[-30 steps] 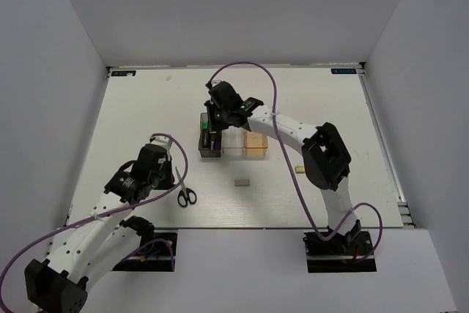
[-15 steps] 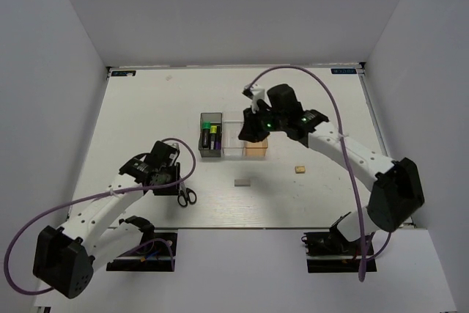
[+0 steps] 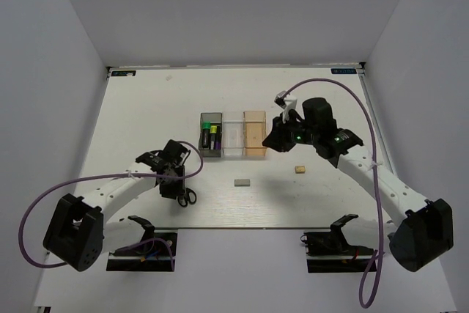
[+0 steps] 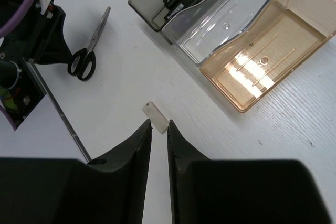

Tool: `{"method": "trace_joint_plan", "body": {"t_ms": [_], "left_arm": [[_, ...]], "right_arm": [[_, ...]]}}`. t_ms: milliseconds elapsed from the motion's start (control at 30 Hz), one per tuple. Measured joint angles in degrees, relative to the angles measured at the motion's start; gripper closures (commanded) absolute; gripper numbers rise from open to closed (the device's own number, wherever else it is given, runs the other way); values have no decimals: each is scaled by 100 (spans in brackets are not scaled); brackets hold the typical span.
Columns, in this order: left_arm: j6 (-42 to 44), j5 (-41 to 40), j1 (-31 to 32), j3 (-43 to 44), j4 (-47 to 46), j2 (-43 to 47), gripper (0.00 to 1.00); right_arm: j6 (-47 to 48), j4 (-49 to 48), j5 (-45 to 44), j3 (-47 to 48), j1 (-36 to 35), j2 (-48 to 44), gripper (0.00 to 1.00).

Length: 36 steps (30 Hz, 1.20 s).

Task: Sort the stationery into containers
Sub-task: Pick up the scissors from the center of the board, then place the scissors in the storage box.

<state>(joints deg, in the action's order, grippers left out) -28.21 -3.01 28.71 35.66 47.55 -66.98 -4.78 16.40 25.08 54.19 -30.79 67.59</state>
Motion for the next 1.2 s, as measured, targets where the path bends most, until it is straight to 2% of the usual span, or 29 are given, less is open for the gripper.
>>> {"method": "trace_joint_plan", "body": {"t_ms": [267,400,433,467,500,533,567,667,700,733,833,900,1033,1100,1200], "left_arm": [[-153,-105,81,-208,-372,-391,69],[-203,-195,116,-179,-369,-457,90],[-212,-197,118,-166,-363,-472,100],[-234,-205,133,-153,-348,-479,100],[-249,-216,160,-142,-332,-476,100],[-256,-240,192,-133,-321,-468,100],[-273,-282,238,-131,-304,-455,100],[-308,-457,531,20,-31,-262,100],[-310,-511,658,166,109,-173,100],[-313,-577,824,426,328,-101,100],[-310,-881,1266,1405,662,26,100],[-286,-1102,1550,2118,802,24,100],[-50,-1357,1965,3123,927,-227,100],[188,-1373,2063,3563,920,-647,100],[542,-1364,2070,4225,876,-1626,100]], "right_arm": [[-118,-50,223,-332,442,-328,78],[-164,-48,334,-455,658,-448,78],[-186,-52,365,-481,708,-474,77],[-203,-57,389,-511,752,-520,75],[-219,-55,407,-540,789,-570,53],[-269,-48,428,-579,837,-629,27],[-262,-37,431,-621,879,-697,10],[-94,4,376,-730,986,-905,9],[-44,13,350,-780,1019,-977,30],[52,15,328,-835,1051,-1043,47],[205,74,282,-988,1165,-1220,85],[240,122,247,-1023,1237,-1283,86],[275,111,144,-1078,1362,-1351,64],[323,114,35,-1119,1423,-1375,57],[433,103,-149,-1193,1539,-1425,52]]}}
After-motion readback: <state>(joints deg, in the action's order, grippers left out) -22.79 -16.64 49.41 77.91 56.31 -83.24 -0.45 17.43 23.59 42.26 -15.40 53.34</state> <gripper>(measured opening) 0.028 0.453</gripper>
